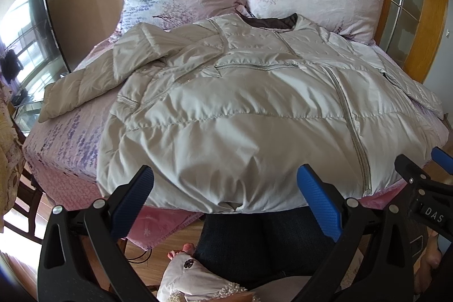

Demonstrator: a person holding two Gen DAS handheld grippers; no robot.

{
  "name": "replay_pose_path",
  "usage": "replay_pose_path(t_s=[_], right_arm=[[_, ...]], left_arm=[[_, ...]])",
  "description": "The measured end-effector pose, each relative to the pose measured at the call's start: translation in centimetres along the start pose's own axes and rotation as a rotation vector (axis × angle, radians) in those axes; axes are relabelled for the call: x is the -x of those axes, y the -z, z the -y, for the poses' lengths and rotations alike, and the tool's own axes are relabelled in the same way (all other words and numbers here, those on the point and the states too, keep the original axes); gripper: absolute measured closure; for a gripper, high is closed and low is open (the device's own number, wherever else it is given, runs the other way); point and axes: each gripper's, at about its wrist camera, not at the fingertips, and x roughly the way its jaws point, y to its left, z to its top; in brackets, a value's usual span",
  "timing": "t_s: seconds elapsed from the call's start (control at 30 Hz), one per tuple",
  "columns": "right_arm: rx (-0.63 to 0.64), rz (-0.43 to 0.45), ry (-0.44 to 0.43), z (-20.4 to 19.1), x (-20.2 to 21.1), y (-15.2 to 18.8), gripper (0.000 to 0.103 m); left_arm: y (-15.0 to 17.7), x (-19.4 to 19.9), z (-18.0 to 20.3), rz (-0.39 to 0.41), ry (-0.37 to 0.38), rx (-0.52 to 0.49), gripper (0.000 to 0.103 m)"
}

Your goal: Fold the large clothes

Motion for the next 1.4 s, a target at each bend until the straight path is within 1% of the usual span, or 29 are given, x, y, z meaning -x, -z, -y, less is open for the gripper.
replay_pose_path(t_s=[0.13,0.2,0.37,0.53,0.6,0.7,0.73,0.77,0.8,0.83,0.87,0.9,0.93,1.03,1.17,1.3,1.37,1.4], right_arm=[[-0.043,0.021,-0.04,1.2,-0.7,-1.0,0.001],[-0.077,0.032,-0.075,2.1,-1.1,-1.8,0.001],[-0.179,0.044,-0.14,5.3,-2.3,-4.0,0.001],[-0.342,0.046,-0.211,10.4,-4.2,-6.6,0.001],[-0.426,0.036,-0.207,13.1,-5.3,-7.7,0.001],[-0.553,0.04,-0.179,17.1,-6.7,-8.8,0.001],[-0.616,0.04,-0.17,18.9,-7.3,-9.2,0.002],[-0.679,0.035,-0.168,20.5,-7.9,-9.4,0.01],[-0.751,0.026,-0.163,22.2,-8.6,-9.4,0.015],[-0.809,0.015,-0.166,23.8,-9.2,-9.4,0.022],[-0.884,0.0,-0.173,25.5,-10.0,-9.2,0.027],[-0.929,-0.007,-0.183,26.5,-10.5,-8.9,0.029],[-0.993,-0.024,-0.191,28.0,-11.4,-8.6,0.034],[-1.129,-0.055,-0.156,31.4,-13.3,-7.5,0.038],[-1.242,-0.058,-0.109,34.1,-14.2,-6.1,0.043],[-1.288,-0.045,-0.028,36.4,-14.6,-5.3,0.047],[-1.306,-0.048,0.009,37.1,-14.7,-5.0,0.057],[-1.298,-0.048,0.033,37.4,-14.7,-4.9,0.06]], left_arm=[[-0.3,-0.3,0.1,-0.018,0.029,-0.009,0.002],[-0.5,-0.5,0.0,-0.019,0.041,-0.009,0.002],[-1.4,-0.6,-0.3,0.002,0.088,-0.006,0.002],[-3.0,-1.0,-1.3,0.047,0.086,0.025,0.002],[-3.8,-1.3,-2.1,0.064,0.083,0.04,0.002],[-5.4,-2.0,-3.5,0.058,0.089,0.066,0.002],[-6.0,-2.4,-4.1,0.053,0.094,0.082,0.002],[-6.4,-2.6,-4.7,0.049,0.1,0.099,0.002],[-7.0,-3.0,-5.5,0.044,0.115,0.12,0.002],[-7.6,-3.5,-6.6,0.04,0.138,0.155,0.002],[-8.0,-3.8,-7.5,0.04,0.156,0.184,0.002],[-8.6,-4.3,-8.6,0.041,0.17,0.215,0.002],[-8.8,-4.6,-9.2,0.042,0.166,0.227,0.002],[-10.0,-5.7,-10.9,0.033,0.156,0.235,0.002],[-11.1,-7.6,-12.8,-0.011,0.183,0.255,0.002],[-12.0,-9.0,-14.2,-0.02,0.227,0.294,0.002],[-12.7,-9.6,-14.3,-0.026,0.266,0.303,0.002],[-13.0,-9.9,-14.3,-0.027,0.28,0.302,0.002]])
